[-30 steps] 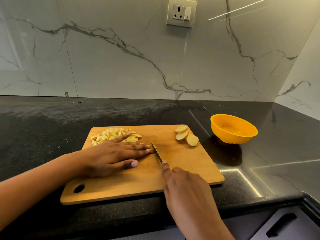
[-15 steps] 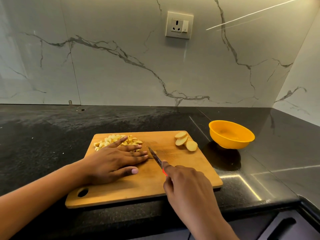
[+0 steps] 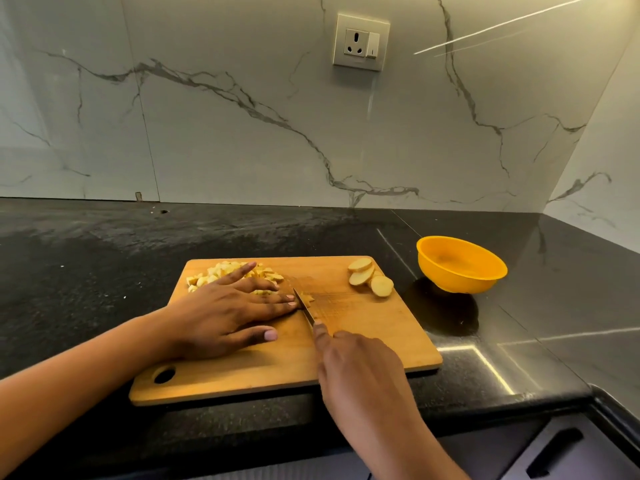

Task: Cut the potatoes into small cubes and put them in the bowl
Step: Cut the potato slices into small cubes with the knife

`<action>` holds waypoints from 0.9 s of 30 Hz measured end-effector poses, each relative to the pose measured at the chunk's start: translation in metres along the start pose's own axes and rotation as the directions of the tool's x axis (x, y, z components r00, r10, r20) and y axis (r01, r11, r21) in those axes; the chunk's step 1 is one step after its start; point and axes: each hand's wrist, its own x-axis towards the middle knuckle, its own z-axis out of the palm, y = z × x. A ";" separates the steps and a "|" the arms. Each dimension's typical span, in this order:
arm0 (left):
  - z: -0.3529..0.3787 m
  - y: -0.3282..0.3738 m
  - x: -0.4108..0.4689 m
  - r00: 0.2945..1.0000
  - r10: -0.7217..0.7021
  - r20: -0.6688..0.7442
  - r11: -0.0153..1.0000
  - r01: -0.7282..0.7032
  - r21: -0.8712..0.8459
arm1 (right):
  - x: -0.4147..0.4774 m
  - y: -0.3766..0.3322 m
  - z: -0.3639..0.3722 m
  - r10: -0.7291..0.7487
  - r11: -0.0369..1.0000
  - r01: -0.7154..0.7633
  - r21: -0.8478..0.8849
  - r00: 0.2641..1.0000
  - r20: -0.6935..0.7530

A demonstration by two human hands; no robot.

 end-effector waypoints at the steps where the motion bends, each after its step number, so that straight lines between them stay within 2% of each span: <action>1: 0.000 0.000 0.000 1.000 0.000 -0.007 1.000 0.000 0.004 | -0.008 0.003 -0.004 -0.016 0.999 0.016 0.032 1.000 -0.008; 3: 0.000 0.001 -0.002 0.998 -0.002 -0.055 1.000 0.002 0.006 | -0.023 0.009 -0.015 -0.021 0.997 0.023 0.073 0.999 -0.027; 6: 0.002 0.001 -0.006 0.970 0.019 -0.242 0.999 -0.006 0.053 | -0.025 0.018 -0.023 0.023 0.994 -0.009 0.106 0.991 -0.130; 8: 0.006 -0.001 -0.006 0.931 0.023 -0.363 0.994 0.017 0.107 | -0.014 0.026 -0.020 0.051 0.992 -0.020 0.126 0.968 -0.246; 10: 0.005 -0.001 0.000 0.906 0.010 -0.423 0.997 0.025 0.077 | 0.003 0.036 -0.013 0.114 0.982 -0.054 0.179 0.931 -0.345; 12: -0.004 0.010 0.013 0.927 -0.068 -0.369 0.997 0.053 -0.049 | 0.028 0.047 -0.004 0.204 0.957 -0.103 0.270 0.902 -0.380; 14: -0.011 0.023 0.030 0.964 -0.150 -0.219 0.982 0.119 -0.147 | 0.049 0.052 0.001 0.286 0.904 -0.140 0.404 0.900 -0.329; 17: -0.011 0.033 0.055 0.983 -0.117 -0.138 0.990 0.105 -0.090 | 0.066 0.053 0.008 0.337 0.837 -0.166 0.522 0.907 -0.252; 20: -0.008 0.025 0.061 0.980 -0.113 -0.164 0.989 0.096 -0.112 | 0.065 0.057 0.015 0.359 0.820 -0.203 0.535 0.910 -0.207; 24: -0.015 0.003 0.049 0.958 -0.153 -0.243 0.988 0.151 -0.025 | 0.060 0.067 0.017 0.381 0.811 -0.224 0.541 0.903 -0.197; 27: -0.022 -0.020 0.033 0.919 -0.194 -0.344 0.980 0.198 -0.023 | 0.059 0.067 0.017 0.384 0.802 -0.218 0.556 0.901 -0.201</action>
